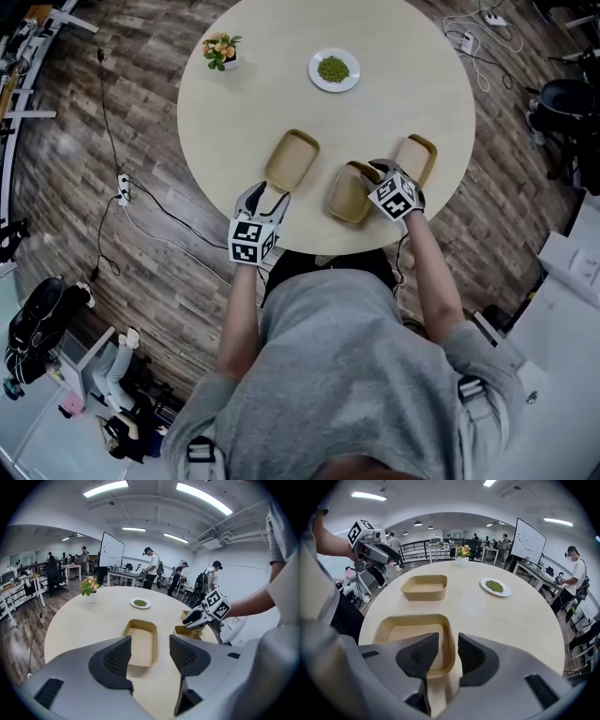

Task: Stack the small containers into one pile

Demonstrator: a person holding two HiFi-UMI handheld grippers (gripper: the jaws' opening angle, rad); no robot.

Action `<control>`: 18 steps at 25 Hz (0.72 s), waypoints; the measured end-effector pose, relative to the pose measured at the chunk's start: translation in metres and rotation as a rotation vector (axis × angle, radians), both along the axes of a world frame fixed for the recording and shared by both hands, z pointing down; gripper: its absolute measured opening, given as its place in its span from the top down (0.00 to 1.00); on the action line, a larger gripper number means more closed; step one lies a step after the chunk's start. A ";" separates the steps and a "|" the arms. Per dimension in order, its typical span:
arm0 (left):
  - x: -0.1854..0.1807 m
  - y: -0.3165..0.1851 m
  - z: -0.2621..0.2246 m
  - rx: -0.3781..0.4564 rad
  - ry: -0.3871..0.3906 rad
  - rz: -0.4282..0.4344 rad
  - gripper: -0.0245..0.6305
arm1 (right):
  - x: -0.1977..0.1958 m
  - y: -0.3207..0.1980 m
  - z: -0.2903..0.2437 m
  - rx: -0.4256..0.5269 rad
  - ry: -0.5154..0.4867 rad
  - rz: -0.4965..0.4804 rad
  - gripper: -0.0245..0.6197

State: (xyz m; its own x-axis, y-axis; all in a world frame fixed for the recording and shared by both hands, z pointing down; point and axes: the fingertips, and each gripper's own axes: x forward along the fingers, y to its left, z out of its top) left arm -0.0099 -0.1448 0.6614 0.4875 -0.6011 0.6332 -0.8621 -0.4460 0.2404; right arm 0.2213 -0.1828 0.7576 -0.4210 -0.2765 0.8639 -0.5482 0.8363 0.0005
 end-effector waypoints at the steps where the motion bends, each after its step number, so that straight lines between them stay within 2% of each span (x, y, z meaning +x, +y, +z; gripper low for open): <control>1: 0.001 -0.001 0.001 -0.002 0.000 -0.001 0.55 | 0.000 -0.001 0.002 -0.004 0.000 -0.003 0.75; 6: 0.002 -0.001 0.005 -0.016 -0.001 -0.013 0.55 | -0.003 -0.002 0.011 -0.022 0.016 -0.020 0.79; 10: 0.001 0.002 0.008 -0.029 -0.001 -0.018 0.55 | -0.002 -0.010 0.015 -0.015 0.027 0.000 0.91; 18: 0.002 0.002 0.008 -0.032 0.011 -0.010 0.55 | -0.001 -0.008 0.018 -0.039 0.009 0.031 0.92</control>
State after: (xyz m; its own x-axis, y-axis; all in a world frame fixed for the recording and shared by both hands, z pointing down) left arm -0.0075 -0.1427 0.6695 0.4888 -0.5853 0.6469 -0.8636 -0.4294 0.2641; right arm 0.2199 -0.1911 0.7753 -0.4049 -0.2550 0.8781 -0.5740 0.8184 -0.0270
